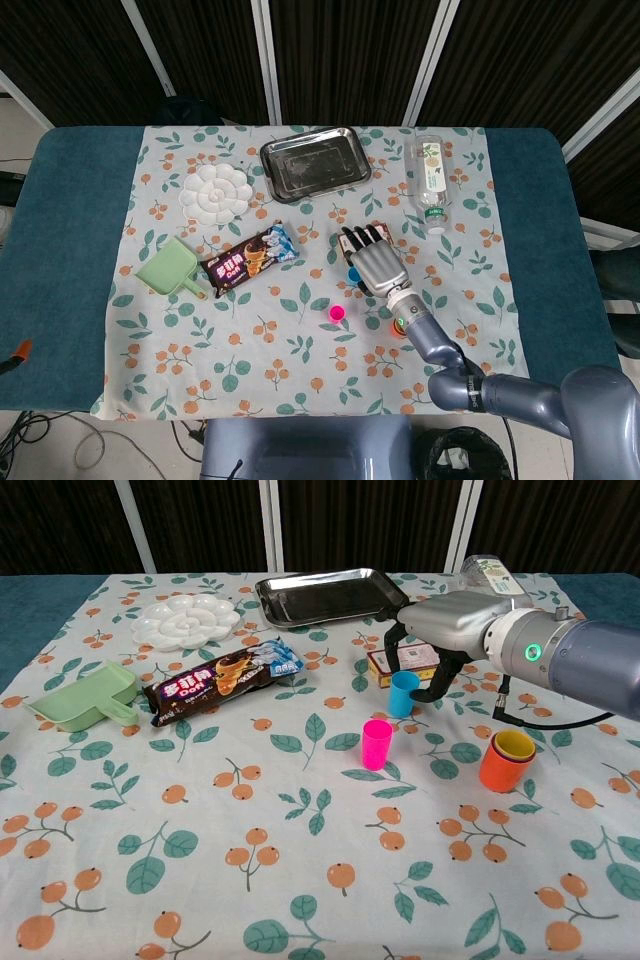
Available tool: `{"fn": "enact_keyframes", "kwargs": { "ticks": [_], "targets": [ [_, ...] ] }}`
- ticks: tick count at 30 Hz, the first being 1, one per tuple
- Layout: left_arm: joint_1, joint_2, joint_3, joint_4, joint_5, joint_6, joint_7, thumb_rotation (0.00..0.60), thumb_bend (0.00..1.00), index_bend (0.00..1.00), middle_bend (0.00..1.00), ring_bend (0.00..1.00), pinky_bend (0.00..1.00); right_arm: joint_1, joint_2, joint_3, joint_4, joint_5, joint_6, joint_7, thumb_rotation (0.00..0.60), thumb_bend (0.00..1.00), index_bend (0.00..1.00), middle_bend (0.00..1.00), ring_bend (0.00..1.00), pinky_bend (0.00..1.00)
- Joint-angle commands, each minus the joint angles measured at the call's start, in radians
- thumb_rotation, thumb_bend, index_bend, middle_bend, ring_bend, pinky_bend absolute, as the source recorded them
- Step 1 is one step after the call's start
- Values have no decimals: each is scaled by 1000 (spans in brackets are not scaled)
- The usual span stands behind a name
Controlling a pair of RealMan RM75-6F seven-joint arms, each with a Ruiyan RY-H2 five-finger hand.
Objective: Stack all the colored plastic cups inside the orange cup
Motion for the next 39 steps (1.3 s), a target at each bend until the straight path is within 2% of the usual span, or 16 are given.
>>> {"fn": "enact_keyframes", "kwargs": {
  "ticks": [1,8,12,17,23,27,33,39],
  "targets": [
    [0,0,0,0,0,1,0,600,189,95,68,5,0,0,-2,1,1,-4,3,0,600,400,485,0,76,110],
    [0,1,-2,2,-3,0,-2,600,189,95,68,5,0,-2,10,2,-12,-9,12,-4,600,409,495,0,76,112],
    [-1,1,-3,3,-3,-1,-5,600,189,95,67,5,0,-9,49,2,-54,-15,25,-15,600,409,495,0,76,112],
    [-1,0,0,2,2,-1,-3,600,189,95,67,5,0,-33,158,-7,-193,-6,22,-19,600,409,495,0,76,112],
    [-3,-2,0,0,2,-3,-3,600,189,95,67,5,0,-77,335,-50,-386,-31,39,-43,600,409,495,0,76,112],
    [-4,-3,1,0,1,-6,-3,600,189,95,67,5,0,-109,416,-69,-485,-52,57,-24,600,409,495,0,76,112],
    [-3,-3,0,-1,1,-5,-3,600,189,95,67,6,0,-154,512,-100,-596,-115,78,15,600,409,494,0,76,112],
    [-3,-3,-1,-3,-2,-5,-7,600,189,95,67,5,0,-202,565,-136,-653,-190,111,47,600,409,495,0,76,112]
  ]
}}
